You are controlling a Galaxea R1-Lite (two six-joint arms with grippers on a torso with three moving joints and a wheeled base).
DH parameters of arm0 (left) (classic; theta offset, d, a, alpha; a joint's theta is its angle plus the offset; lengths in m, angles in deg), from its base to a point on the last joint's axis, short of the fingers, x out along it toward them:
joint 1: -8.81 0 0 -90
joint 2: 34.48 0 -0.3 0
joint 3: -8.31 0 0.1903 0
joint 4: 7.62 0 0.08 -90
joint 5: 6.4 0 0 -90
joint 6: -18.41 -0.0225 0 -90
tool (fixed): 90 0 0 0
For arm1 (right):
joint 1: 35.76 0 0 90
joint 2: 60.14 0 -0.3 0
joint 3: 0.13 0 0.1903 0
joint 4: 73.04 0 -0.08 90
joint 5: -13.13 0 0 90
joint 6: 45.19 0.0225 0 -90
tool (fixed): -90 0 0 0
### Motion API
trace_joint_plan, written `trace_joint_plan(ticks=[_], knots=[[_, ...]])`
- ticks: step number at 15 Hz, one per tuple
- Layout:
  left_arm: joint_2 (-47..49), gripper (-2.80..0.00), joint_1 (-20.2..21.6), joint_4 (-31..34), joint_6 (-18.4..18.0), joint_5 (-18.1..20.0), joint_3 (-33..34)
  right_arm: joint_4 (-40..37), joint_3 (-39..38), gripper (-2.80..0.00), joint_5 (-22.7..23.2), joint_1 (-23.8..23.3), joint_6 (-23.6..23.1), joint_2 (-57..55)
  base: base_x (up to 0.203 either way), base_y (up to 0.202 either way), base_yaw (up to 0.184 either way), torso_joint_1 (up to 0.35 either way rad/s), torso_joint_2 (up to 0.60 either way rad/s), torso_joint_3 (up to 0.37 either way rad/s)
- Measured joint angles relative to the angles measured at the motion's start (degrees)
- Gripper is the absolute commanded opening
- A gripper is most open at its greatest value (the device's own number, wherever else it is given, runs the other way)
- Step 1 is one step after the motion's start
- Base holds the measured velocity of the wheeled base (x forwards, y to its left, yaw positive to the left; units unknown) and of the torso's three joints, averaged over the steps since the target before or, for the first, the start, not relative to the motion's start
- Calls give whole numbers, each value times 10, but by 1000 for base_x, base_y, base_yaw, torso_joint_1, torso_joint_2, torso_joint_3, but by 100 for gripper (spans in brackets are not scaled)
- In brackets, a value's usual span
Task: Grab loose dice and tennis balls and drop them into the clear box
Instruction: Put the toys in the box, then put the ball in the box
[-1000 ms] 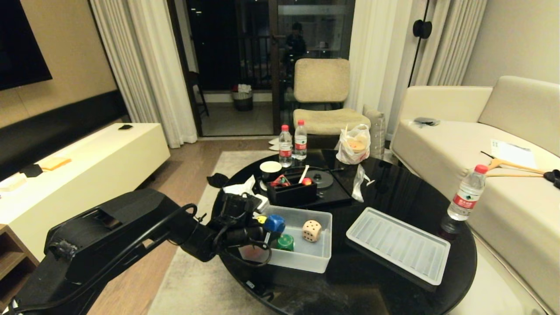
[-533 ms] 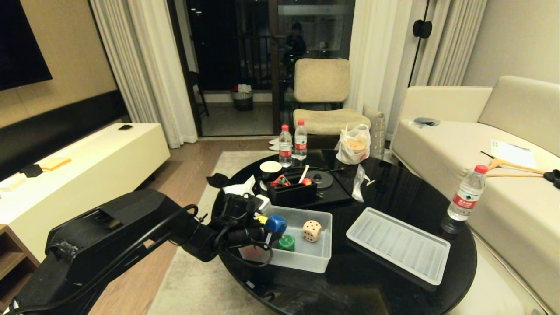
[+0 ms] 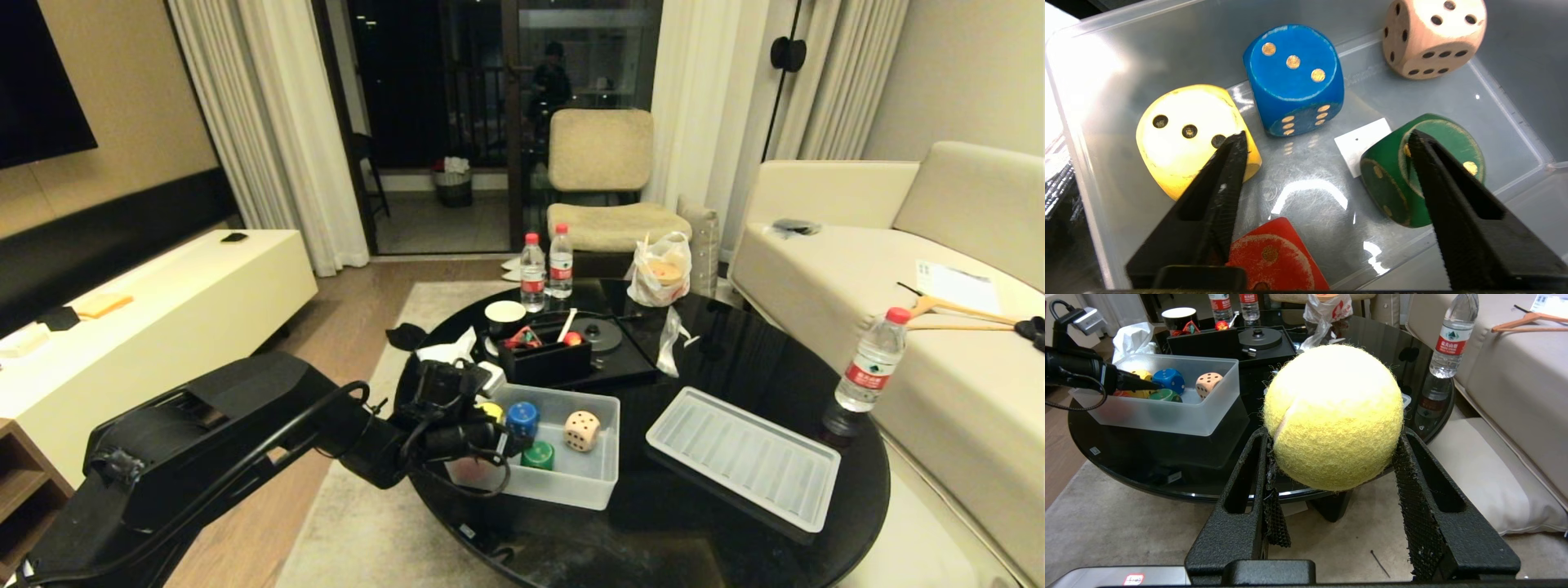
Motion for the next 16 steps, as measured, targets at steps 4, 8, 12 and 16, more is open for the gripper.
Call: trace_joint_plan(ticks=[4,8,12,16], knots=[[-43,0,0,-1,4,1,29,0,0,-280,0,0,0,0,0,0,0,0,0,0],[-146,-280,2,-1,8,5,98,0,0,-280,0,0,-1,0,0,0,0,0,0,0],[-279,-280,15,1,10,6,170,0,0,-280,0,0,-1,0,0,0,0,0,0,0],[-427,-280,59,4,9,6,240,0,0,-280,0,0,-2,0,0,0,0,0,0,0]])
